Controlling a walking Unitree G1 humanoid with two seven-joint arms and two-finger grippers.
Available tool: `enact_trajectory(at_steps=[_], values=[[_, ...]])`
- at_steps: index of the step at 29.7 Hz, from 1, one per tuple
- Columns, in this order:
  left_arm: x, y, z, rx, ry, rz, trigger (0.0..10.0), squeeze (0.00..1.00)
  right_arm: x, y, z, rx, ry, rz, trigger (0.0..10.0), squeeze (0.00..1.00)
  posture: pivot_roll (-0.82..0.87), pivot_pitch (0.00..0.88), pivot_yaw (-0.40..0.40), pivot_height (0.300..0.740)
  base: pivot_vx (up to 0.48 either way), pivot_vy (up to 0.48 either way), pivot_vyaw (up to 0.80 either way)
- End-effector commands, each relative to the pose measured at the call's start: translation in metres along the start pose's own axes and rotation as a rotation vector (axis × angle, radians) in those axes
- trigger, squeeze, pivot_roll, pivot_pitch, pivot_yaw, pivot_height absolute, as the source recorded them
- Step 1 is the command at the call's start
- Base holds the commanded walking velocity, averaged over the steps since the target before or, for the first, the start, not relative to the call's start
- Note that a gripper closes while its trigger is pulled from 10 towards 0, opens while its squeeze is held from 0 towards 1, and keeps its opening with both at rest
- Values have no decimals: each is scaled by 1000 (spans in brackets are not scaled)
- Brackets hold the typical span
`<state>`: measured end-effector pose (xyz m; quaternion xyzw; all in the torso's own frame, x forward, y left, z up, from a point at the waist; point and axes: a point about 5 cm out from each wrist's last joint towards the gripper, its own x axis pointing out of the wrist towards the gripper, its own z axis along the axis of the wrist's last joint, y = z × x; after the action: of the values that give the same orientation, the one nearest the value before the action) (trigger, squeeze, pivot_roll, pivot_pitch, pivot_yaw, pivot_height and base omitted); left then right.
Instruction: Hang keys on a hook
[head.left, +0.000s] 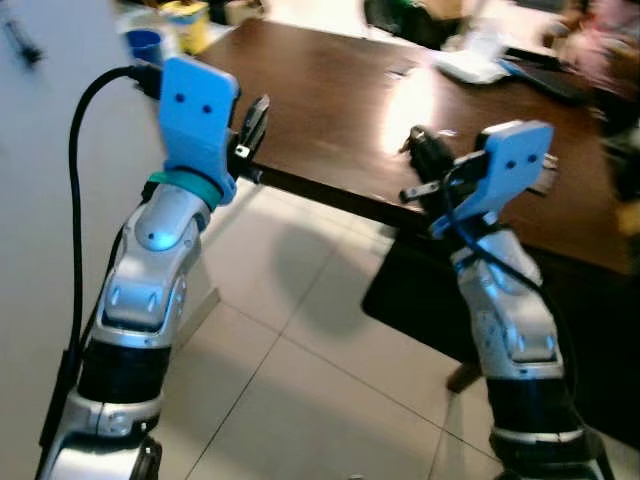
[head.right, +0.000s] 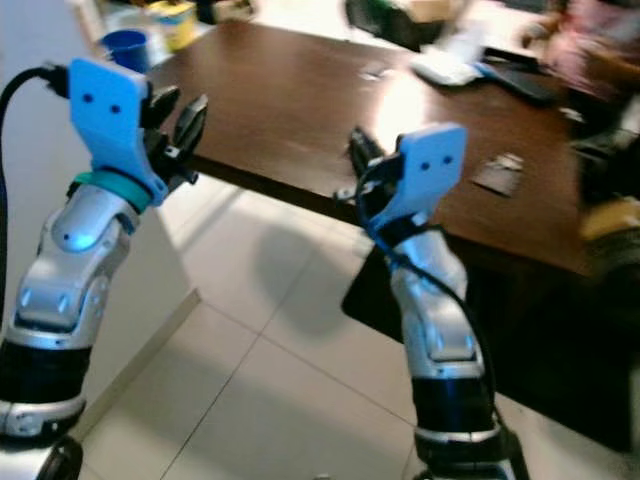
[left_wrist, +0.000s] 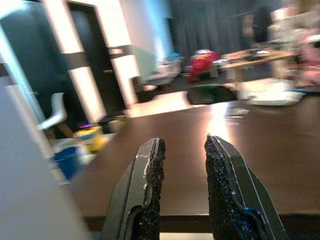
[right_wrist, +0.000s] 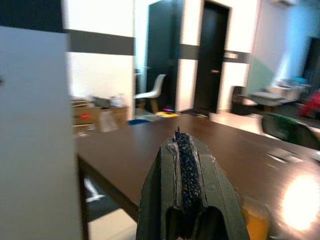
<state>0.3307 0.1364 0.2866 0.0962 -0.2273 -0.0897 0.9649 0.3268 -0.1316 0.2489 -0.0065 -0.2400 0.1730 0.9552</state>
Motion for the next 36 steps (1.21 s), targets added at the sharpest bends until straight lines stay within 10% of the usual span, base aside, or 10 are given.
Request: enact_trajectory(at_steps=[1,16,21,36], values=[[-2,1,-6,8,23,7,10000,0,0,7,-4,4,18,18,10000,0,17,14,84,740,401,0,0],[-10,-2,-12,-8,54,-40,10000,0,-2,8,-7,-72,31,60,10000,0,15,13,87,740,361,0,320],[-35,-23,-12,-102,62,-181,10000,0,-5,11,-9,-101,48,96,10000,0,19,26,82,740,0,0,800],[-54,-39,-9,-208,84,-132,10000,0,-20,26,-3,-3,22,277,10000,0,22,19,72,740,0,0,800]])
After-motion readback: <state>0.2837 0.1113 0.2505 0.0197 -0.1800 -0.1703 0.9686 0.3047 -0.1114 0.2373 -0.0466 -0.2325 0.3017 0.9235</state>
